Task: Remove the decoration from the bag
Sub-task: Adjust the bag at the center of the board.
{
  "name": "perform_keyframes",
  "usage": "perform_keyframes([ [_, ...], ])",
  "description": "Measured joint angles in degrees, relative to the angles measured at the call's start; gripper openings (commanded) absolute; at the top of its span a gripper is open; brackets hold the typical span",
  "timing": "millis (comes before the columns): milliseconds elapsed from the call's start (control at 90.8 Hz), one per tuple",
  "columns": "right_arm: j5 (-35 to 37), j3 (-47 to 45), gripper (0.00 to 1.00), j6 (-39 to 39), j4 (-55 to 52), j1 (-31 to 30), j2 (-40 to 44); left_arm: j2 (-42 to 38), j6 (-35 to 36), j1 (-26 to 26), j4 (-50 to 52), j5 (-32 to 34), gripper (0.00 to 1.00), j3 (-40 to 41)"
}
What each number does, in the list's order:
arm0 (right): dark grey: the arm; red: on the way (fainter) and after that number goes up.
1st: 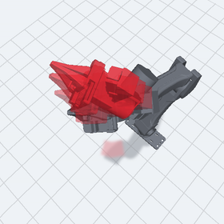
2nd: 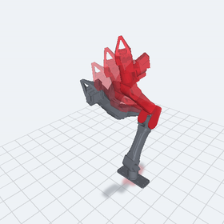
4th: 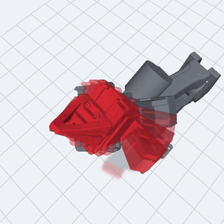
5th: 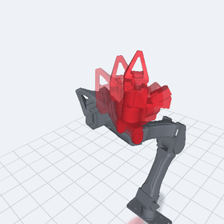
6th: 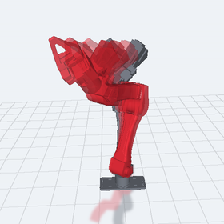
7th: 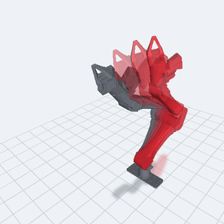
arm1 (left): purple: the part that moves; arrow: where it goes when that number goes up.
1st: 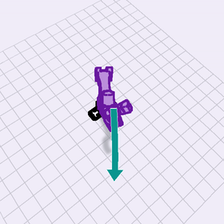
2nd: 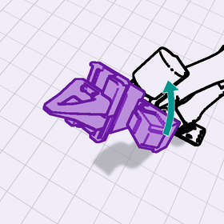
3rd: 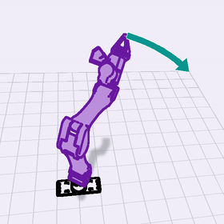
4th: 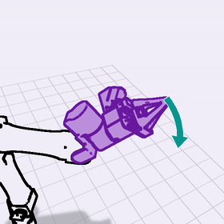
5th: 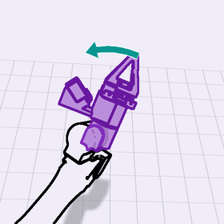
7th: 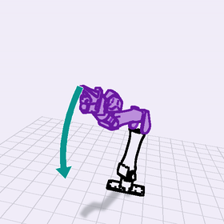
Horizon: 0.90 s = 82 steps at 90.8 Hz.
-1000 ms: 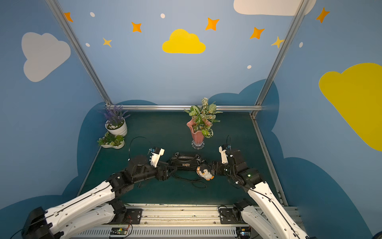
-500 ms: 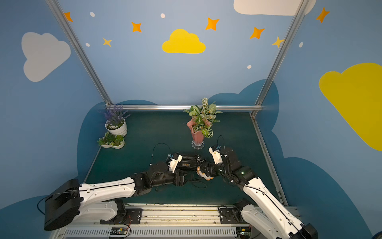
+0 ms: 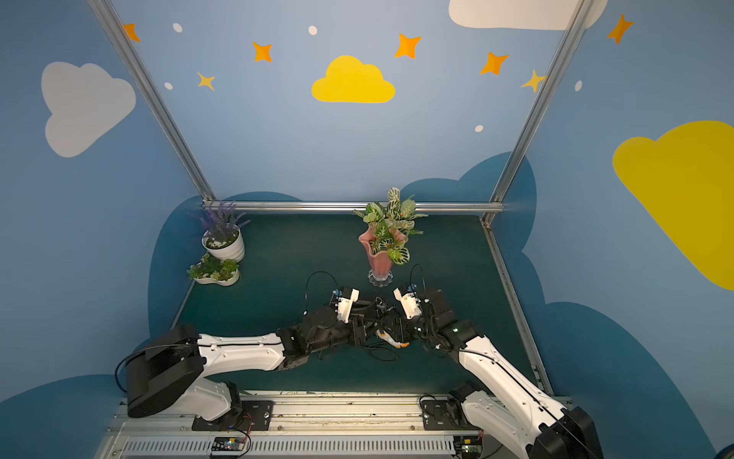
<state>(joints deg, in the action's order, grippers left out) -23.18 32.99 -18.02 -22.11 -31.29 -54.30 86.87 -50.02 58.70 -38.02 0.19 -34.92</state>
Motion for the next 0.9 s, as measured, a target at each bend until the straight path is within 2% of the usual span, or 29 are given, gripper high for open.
perform_keyframes([
  [286,-1.33,0.00,0.47,-0.13,0.48,-0.11,-1.07,2.49,-1.25,-1.03,-2.38,1.88,0.40,0.07],
  [485,-1.36,0.00,0.47,-0.17,0.48,-0.11,-1.11,2.51,-1.77,-1.33,-2.40,3.08,0.39,0.11],
  [628,-1.33,0.00,0.45,-0.20,0.48,-0.11,-1.11,4.11,-1.29,-1.44,-2.82,1.99,0.30,-0.66],
  [782,-1.31,0.00,0.44,-0.24,0.48,-0.11,-1.11,6.21,-0.76,-1.64,-3.37,0.31,0.27,-2.56],
  [903,-1.31,0.00,0.42,-0.26,0.48,-0.11,-1.09,7.21,-0.76,-2.19,-4.98,-0.72,0.20,-2.58],
])
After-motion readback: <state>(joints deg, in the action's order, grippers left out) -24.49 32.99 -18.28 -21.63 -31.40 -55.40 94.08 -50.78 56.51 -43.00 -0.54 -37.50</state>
